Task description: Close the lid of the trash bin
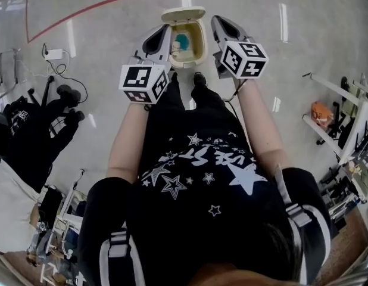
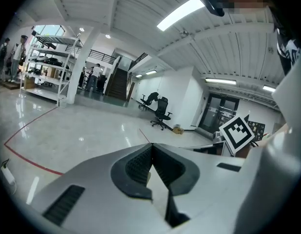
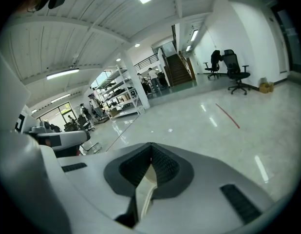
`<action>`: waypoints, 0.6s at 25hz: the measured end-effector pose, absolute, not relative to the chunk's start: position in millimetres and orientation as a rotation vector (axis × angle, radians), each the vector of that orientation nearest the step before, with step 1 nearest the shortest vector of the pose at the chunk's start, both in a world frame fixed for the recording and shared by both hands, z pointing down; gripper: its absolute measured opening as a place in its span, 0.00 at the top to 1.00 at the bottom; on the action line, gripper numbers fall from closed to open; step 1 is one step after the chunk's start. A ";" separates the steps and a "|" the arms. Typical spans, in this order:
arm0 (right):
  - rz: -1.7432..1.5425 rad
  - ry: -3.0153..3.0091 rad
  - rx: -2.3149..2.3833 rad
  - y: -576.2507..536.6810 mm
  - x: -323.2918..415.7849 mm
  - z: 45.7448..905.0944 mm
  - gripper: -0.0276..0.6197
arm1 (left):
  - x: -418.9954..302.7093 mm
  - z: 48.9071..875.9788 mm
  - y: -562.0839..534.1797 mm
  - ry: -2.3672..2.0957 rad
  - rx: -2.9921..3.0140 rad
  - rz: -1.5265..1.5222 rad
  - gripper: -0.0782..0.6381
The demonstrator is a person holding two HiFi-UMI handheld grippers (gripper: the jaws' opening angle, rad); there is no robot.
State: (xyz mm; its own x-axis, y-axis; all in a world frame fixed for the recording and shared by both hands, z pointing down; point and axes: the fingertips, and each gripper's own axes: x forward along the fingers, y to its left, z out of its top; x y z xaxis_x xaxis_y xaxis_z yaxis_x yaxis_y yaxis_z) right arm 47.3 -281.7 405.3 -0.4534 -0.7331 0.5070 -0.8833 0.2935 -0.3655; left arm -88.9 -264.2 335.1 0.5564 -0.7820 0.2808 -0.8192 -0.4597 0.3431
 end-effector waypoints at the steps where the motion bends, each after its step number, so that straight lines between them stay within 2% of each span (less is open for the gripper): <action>1: 0.899 -2.303 1.501 -287.3 46.8 410.0 0.95 | -90.4 340.0 -271.9 -1.285 2.353 0.119 0.88; 15: 0.947 -2.105 1.510 -354.3 32.5 501.6 0.95 | -95.2 436.0 -349.5 -1.120 2.309 0.219 0.88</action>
State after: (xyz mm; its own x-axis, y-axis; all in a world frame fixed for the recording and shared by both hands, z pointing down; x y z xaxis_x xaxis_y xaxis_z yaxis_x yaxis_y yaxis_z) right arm 32.5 -354.3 501.6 -0.3498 -0.6772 0.6474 -0.9336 0.1952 -0.3004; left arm -95.2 -349.5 436.0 0.6378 -0.6735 0.3737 -0.7647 -0.4955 0.4120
